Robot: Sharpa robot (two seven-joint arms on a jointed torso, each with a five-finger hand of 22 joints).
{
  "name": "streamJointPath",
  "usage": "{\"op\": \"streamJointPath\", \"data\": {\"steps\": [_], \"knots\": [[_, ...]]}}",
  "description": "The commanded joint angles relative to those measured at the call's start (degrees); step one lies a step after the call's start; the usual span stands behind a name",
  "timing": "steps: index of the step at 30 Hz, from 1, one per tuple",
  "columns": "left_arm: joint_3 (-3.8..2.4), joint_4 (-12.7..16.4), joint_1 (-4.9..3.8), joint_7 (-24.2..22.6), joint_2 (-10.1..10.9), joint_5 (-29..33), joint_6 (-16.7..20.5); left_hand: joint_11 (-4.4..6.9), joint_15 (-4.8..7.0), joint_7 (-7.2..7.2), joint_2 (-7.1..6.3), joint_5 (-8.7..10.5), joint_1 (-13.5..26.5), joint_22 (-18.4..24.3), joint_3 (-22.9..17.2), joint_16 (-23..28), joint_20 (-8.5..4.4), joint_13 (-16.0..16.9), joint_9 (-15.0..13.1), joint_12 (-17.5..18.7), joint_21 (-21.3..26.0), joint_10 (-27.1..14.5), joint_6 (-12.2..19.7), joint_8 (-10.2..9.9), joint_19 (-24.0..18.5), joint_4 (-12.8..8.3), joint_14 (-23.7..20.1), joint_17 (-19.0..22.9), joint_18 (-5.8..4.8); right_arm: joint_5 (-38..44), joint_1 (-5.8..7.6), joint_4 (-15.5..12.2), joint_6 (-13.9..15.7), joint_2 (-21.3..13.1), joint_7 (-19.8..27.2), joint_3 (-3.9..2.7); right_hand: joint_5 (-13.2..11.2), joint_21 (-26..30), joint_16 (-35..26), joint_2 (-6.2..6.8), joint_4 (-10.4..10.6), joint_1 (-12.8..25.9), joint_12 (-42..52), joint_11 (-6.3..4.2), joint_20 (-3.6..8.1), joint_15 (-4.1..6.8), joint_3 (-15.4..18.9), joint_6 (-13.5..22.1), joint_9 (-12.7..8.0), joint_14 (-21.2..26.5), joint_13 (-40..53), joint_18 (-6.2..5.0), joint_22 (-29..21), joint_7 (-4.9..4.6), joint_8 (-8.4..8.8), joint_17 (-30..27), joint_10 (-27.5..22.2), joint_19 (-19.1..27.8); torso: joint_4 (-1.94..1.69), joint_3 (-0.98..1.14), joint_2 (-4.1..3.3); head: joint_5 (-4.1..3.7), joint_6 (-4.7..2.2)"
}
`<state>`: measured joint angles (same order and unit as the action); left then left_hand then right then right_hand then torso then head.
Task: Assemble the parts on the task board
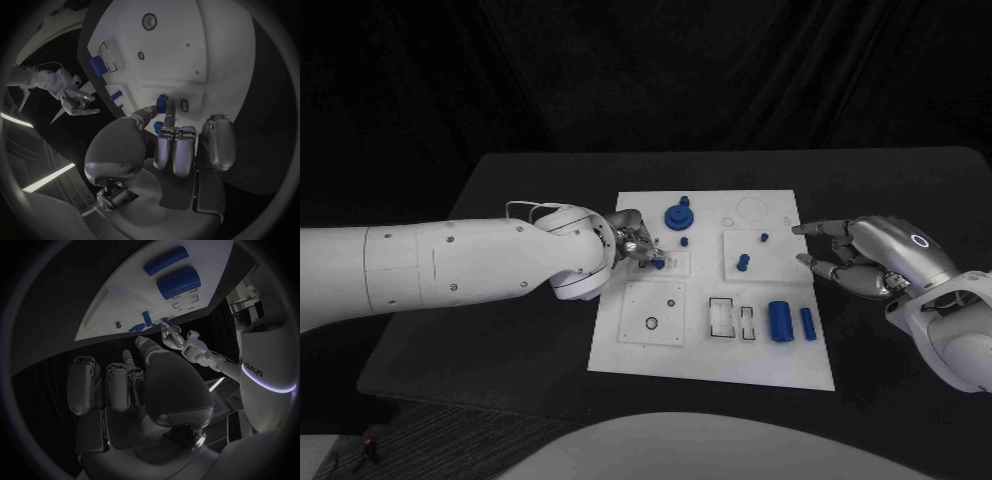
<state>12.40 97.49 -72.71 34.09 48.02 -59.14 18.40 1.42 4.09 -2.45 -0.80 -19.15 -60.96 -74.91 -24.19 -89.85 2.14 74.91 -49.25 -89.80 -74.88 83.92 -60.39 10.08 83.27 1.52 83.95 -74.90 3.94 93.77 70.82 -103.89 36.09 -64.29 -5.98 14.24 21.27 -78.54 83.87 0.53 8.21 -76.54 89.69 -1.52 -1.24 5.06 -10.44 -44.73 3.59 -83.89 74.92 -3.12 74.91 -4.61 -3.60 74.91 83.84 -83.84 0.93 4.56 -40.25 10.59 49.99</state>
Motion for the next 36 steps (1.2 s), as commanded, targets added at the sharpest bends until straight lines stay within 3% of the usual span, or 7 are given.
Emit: {"op": "streamJointPath", "data": {"steps": [1, 14, 36], "knots": [[-0.03, 0.4, 0.07, -1.5, 0.1, 0.2, 1.9, 0.37, 0.51, 0.18, 0.02, -0.23, -0.5, -10.4, 0.0, -0.2, -0.25, 15.1, -0.1, -0.2, 0.0, 6.1, 0.1, 0.3, -0.2, 0.1, 6.1, -15.1, -0.42, 0.1, -0.19, 0.0, 0.8, -0.1, -0.7, -0.03, 0.2, 0.2, -0.2, 0.00, 0.1, -0.5, 0.3, 0.43, -0.43, -0.37, -0.3, 0.1, 0.0, -4.5, 15.1, 0.49, 11.6, -0.07, 0.11, 6.6, 6.2, -1.5, -0.01, 0.01, 0.02, 0.06, 0.01], [-0.03, -0.1, 0.07, -1.8, -0.1, -1.8, 2.5, 0.38, 0.54, 0.18, -0.08, -0.62, -0.7, -10.4, 0.0, -0.2, -0.27, 15.1, -0.1, -0.2, 0.0, 6.1, 0.2, 0.3, -0.2, 0.1, 6.1, -15.1, -0.41, 0.1, -0.37, 0.0, 0.8, -0.1, -0.7, -0.03, 0.3, 0.1, -0.1, 0.08, 0.0, -0.6, 0.3, 0.44, -0.44, -0.38, -0.5, 0.2, 0.0, -4.6, 15.1, 0.51, 11.7, -0.09, 0.12, 6.7, 6.2, -1.6, -0.04, 0.03, 0.05, 0.12, 0.01], [-0.03, -2.0, 0.08, -1.3, -1.6, -2.3, -0.1, 0.31, 0.52, 0.08, -0.12, -0.53, -0.6, -10.3, 0.2, -0.2, -0.28, 15.0, -0.1, 0.0, 0.2, 6.0, 0.3, 0.3, -0.3, 0.4, 6.1, -15.1, -0.37, 0.1, -0.42, -0.2, 0.9, -0.2, -0.7, -0.03, 0.3, 0.1, -0.1, 0.08, 0.0, -0.6, 0.3, 0.44, -0.44, -0.38, -0.5, 0.2, 0.0, -4.6, 15.1, 0.51, 11.7, -0.09, 0.12, 6.7, 6.2, -1.6, 0.07, 0.01, -0.04, 0.13, 0.01]]}}
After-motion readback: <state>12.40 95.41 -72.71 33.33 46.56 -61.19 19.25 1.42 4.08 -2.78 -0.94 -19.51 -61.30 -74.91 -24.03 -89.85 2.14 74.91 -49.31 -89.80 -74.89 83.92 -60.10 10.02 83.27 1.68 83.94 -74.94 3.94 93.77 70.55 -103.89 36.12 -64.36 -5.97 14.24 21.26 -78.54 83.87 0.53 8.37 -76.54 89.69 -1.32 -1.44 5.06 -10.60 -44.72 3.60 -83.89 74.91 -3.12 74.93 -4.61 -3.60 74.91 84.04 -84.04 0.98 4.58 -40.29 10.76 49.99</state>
